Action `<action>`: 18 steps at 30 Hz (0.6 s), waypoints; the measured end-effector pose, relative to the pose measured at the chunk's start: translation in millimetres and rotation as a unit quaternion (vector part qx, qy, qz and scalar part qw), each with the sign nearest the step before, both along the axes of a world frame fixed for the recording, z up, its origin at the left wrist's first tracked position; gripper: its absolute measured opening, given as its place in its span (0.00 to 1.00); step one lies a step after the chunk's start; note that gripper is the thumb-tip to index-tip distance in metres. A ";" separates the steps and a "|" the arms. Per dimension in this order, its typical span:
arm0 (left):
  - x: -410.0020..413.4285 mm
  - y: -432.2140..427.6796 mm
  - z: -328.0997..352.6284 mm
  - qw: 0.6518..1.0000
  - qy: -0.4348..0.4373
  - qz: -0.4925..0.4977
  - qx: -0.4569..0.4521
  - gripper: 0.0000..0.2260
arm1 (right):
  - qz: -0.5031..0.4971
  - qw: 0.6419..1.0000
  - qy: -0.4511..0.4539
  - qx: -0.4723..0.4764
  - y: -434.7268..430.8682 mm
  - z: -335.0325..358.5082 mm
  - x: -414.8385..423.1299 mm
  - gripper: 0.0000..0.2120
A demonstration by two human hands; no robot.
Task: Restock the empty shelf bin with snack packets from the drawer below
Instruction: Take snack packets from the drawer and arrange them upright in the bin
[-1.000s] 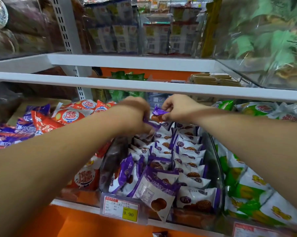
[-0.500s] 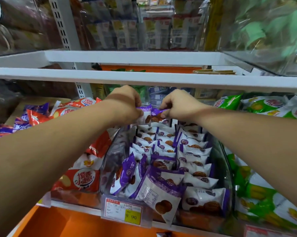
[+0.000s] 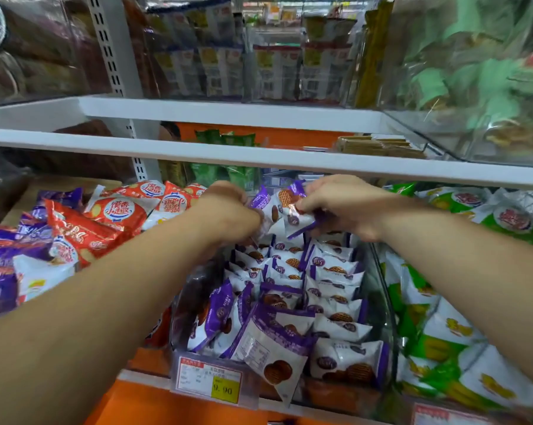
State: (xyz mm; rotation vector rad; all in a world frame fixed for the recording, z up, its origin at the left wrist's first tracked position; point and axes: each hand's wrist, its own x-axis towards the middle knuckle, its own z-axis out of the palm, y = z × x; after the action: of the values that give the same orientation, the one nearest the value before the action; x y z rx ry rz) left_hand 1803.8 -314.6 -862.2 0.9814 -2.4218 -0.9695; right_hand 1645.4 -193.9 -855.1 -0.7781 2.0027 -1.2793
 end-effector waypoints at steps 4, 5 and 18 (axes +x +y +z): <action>6.6 18.4 -8.8 0.991 0.105 0.024 0.081 0.11 | -0.025 0.999 -0.025 -0.004 14.2 1.6 14.4 0.04; 9.6 20.9 -11.3 0.986 0.132 0.029 0.097 0.08 | -0.034 0.999 -0.026 -0.006 17.1 2.7 17.2 0.04; 41.3 18.9 -15.8 0.981 0.178 0.034 0.073 0.10 | -0.103 0.990 -0.028 -0.087 41.7 16.4 38.6 0.17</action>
State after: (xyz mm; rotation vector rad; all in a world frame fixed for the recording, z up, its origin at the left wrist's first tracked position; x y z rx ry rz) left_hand 1845.1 -295.7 -877.9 0.8477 -2.0331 -1.1986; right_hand 1684.0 -152.2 -838.7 -0.6184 1.9848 -1.5938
